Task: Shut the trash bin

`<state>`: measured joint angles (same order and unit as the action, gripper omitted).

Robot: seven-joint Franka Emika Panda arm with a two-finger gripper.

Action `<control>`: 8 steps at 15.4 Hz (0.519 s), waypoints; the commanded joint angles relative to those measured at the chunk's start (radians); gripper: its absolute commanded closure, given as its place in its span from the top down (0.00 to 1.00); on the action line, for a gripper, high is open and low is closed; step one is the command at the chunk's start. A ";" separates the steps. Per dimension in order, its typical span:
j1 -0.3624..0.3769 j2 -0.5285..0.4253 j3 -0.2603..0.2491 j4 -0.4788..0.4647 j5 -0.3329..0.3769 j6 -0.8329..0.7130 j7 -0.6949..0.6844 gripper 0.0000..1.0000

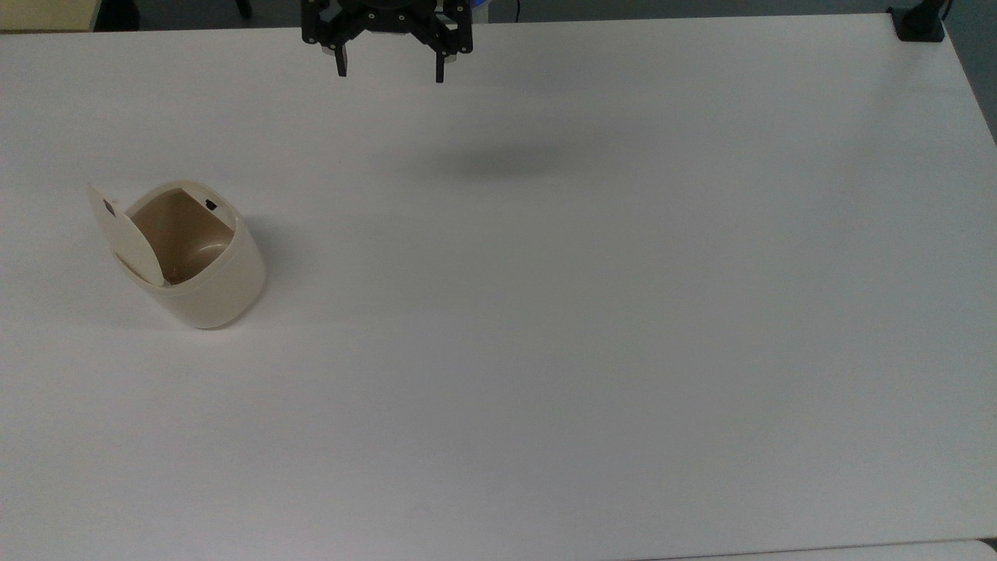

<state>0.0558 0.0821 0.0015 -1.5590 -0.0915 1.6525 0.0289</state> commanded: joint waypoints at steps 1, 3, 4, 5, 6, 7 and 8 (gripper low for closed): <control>0.002 -0.005 -0.003 -0.003 0.003 -0.008 -0.015 0.77; -0.004 -0.007 -0.003 -0.003 0.004 -0.010 -0.015 0.40; -0.002 -0.007 -0.003 -0.003 0.004 -0.014 -0.015 0.27; -0.004 -0.005 -0.003 -0.003 0.004 -0.013 -0.012 0.16; -0.005 -0.004 -0.006 -0.003 0.001 -0.010 -0.014 0.05; -0.005 0.001 -0.011 -0.003 0.001 -0.010 -0.014 0.00; -0.008 0.002 -0.014 -0.003 0.001 -0.010 -0.007 0.00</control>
<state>0.0528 0.0830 -0.0014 -1.5589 -0.0918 1.6525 0.0289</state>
